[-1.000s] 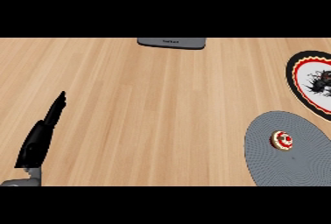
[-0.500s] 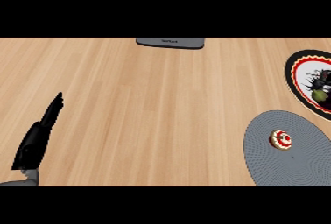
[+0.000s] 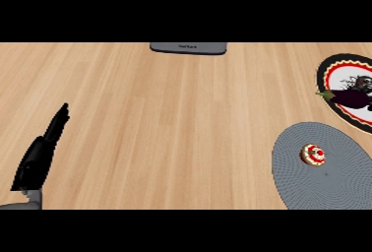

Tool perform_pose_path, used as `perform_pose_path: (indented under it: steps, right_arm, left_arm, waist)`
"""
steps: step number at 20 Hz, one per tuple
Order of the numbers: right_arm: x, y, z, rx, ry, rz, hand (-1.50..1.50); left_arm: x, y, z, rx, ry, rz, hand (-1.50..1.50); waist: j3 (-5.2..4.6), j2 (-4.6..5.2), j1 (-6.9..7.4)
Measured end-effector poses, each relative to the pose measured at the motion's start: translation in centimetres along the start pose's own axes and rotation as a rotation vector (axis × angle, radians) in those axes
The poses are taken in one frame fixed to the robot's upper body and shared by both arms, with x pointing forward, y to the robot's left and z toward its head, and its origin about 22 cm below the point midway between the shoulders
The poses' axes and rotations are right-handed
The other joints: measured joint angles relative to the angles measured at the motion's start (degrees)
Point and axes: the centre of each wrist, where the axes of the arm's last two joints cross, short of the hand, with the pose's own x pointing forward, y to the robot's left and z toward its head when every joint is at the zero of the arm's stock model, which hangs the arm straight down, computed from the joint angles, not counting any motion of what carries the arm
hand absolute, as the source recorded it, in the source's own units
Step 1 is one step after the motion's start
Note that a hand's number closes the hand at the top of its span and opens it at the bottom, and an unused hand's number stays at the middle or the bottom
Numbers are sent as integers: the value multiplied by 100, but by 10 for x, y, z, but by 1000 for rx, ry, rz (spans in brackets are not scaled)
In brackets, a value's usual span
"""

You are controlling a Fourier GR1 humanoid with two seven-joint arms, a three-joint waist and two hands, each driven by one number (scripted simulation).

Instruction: Pick the eggplant from the placemat and place it in the plate

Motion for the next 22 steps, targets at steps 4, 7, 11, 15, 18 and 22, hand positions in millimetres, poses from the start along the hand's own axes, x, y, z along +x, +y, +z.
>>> perform_pose_path:
  steps: [4,7,11,15,18,22]
  right_arm:
    - [3,-21,11,-111,34,-105,-150]
    - [0,-33,24,-171,53,-195,-150]
    - [0,-51,39,-232,56,-282,-150]
    - [-1,-61,51,-274,47,-317,-150]
    - [1,-71,59,-298,35,-313,-150]
    - [3,-80,66,-315,28,-303,-150]
  left_arm:
    - [0,0,1,0,-10,0,0]
    - [-1,0,4,1,-13,7,0]
    - [-2,-2,6,4,-9,13,0]
    - [-3,-4,8,3,-11,17,0]
    - [-2,-2,9,8,-13,17,0]
    - [-1,0,7,13,-16,19,0]
  waist:
    - [3,17,9]
    - [14,30,13]
    - [32,58,-9]
    - [56,82,-18]
    - [71,91,-17]
    - [80,111,-32]
